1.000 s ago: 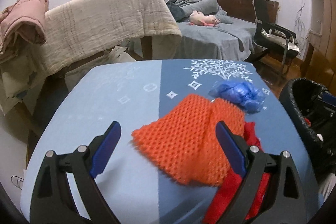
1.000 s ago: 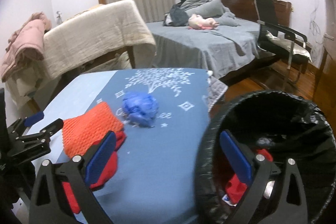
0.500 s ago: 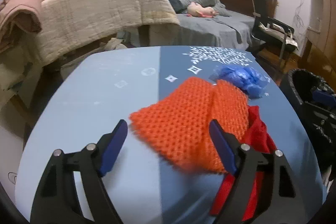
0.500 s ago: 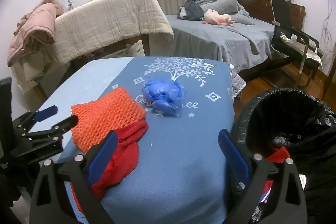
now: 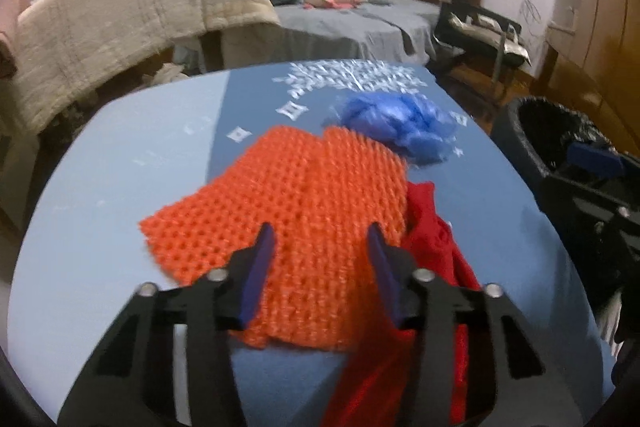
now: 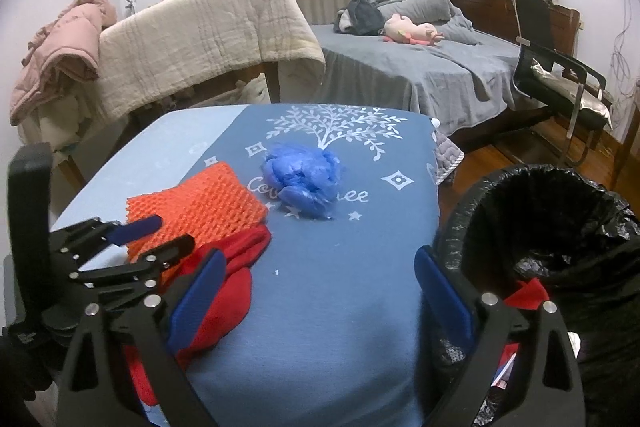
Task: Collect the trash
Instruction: 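Grasp the orange mesh piece with the left tool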
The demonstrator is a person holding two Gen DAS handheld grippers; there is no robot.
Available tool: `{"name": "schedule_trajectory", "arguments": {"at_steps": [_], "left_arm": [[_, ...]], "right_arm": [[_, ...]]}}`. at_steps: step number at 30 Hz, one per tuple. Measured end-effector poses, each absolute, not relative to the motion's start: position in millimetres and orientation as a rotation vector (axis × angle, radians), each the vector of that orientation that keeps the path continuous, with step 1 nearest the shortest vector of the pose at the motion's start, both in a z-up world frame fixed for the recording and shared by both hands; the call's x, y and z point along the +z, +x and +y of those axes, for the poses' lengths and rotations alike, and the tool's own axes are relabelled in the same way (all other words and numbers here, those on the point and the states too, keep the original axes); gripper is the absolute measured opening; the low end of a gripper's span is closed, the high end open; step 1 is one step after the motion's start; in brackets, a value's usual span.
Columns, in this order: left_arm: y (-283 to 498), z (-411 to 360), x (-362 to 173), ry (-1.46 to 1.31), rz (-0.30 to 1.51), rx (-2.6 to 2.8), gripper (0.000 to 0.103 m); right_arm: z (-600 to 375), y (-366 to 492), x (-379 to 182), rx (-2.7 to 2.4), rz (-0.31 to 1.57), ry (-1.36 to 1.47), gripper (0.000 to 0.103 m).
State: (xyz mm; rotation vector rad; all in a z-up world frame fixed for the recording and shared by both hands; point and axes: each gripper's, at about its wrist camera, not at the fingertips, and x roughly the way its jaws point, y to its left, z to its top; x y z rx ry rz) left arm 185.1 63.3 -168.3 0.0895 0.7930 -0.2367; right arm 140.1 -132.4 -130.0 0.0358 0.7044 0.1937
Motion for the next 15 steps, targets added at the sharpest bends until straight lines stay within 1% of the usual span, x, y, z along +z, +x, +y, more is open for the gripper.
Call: {"name": "schedule_trajectory", "arguments": {"at_steps": [1, 3, 4, 5, 15], "left_arm": [[186, 62, -170, 0.093, 0.804, -0.238, 0.033], [188, 63, -172, 0.09, 0.811, -0.238, 0.02], [187, 63, -171, 0.085, 0.805, -0.237, 0.018], [186, 64, -170, 0.083, 0.798, -0.234, 0.01], [166, 86, -142, 0.037, 0.686, -0.167, 0.009]], "right_arm": [[-132, 140, -130, 0.194, 0.704, 0.036, 0.093], [-133, 140, -130, 0.193, 0.704, 0.038, 0.093], [-134, 140, -130, 0.192, 0.704, 0.039, 0.093], [-134, 140, -130, 0.191, 0.703, 0.04, 0.093], [-136, 138, -127, 0.191, 0.692, 0.046, 0.093]]}}
